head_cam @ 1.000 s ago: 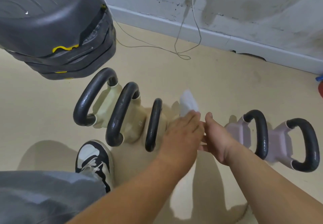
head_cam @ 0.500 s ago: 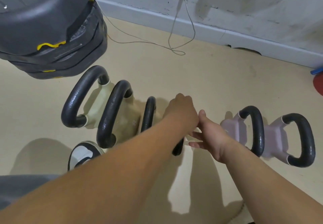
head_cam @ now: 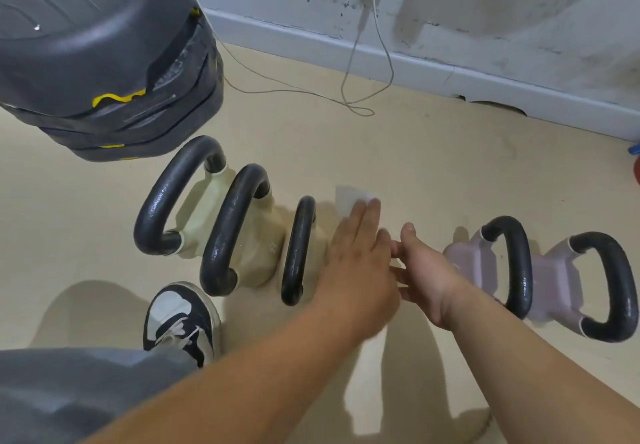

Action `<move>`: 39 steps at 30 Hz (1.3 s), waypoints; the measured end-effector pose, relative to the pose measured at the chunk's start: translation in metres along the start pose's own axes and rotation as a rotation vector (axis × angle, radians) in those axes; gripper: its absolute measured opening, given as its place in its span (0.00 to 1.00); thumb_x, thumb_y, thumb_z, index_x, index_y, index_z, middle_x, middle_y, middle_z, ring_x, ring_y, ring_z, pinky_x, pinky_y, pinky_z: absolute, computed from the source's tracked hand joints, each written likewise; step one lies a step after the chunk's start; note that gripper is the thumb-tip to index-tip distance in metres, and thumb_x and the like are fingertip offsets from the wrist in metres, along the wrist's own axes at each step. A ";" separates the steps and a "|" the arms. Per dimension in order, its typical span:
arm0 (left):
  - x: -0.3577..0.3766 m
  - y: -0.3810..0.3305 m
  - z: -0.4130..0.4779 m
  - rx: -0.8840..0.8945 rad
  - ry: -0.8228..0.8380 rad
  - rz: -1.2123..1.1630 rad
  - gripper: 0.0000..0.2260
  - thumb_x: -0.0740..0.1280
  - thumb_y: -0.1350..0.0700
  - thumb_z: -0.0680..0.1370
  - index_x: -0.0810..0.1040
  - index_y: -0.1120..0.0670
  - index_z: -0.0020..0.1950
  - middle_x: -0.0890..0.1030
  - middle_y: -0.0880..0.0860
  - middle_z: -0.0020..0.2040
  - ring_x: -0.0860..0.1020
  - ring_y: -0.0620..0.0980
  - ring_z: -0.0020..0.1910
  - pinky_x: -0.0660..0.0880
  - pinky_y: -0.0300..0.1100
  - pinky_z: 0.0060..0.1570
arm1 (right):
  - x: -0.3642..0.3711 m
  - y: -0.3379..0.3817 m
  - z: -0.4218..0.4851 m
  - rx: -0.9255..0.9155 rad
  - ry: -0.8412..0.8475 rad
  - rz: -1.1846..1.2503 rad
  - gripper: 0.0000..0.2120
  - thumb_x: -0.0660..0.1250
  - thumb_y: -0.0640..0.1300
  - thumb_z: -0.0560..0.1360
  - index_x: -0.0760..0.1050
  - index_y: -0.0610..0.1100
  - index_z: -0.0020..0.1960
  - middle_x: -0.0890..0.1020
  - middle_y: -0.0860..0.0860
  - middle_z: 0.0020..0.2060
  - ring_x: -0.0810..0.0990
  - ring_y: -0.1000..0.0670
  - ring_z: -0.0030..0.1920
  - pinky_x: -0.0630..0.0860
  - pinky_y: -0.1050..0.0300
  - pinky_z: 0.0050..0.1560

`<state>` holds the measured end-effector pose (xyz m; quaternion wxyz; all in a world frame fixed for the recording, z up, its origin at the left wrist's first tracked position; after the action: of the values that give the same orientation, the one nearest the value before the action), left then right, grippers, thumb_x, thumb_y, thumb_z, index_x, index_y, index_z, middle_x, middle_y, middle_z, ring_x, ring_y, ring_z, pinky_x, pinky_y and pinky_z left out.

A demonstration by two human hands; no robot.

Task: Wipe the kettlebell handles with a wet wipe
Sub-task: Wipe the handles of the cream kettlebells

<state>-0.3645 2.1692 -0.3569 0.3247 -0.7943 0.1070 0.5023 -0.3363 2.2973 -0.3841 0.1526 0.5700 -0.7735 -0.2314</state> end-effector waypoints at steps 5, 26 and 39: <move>-0.040 0.001 0.080 -0.205 0.240 -0.195 0.15 0.58 0.57 0.82 0.76 0.60 0.64 0.75 0.58 0.61 0.76 0.58 0.61 0.74 0.51 0.63 | 0.000 -0.006 0.000 -0.028 0.018 0.033 0.27 0.49 0.66 0.84 0.80 0.54 0.66 0.83 0.61 0.62 0.81 0.57 0.63 0.82 0.48 0.61; -0.010 0.000 0.053 -0.166 0.045 -0.012 0.30 0.59 0.55 0.80 0.53 0.51 0.81 0.51 0.56 0.80 0.50 0.57 0.79 0.52 0.51 0.78 | 0.006 -0.022 0.003 -0.039 0.035 0.239 0.14 0.64 0.51 0.81 0.86 0.47 0.57 0.87 0.50 0.53 0.84 0.53 0.51 0.85 0.56 0.45; 0.028 0.002 -0.026 0.122 -0.112 0.113 0.32 0.58 0.61 0.76 0.59 0.57 0.81 0.44 0.51 0.83 0.29 0.53 0.78 0.37 0.55 0.78 | 0.005 -0.018 0.003 0.028 0.042 0.314 0.25 0.55 0.60 0.85 0.83 0.45 0.62 0.84 0.50 0.55 0.82 0.50 0.53 0.81 0.56 0.42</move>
<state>-0.3335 2.1556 -0.3743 0.3491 -0.7365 0.1636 0.5559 -0.3251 2.2887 -0.3962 0.1952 0.4490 -0.8528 -0.1819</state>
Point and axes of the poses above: each hand's wrist, its own z-axis towards the middle knuckle, its own x-axis out of the palm, y = z × x, the point moved 1 cm from there along z, towards the middle knuckle
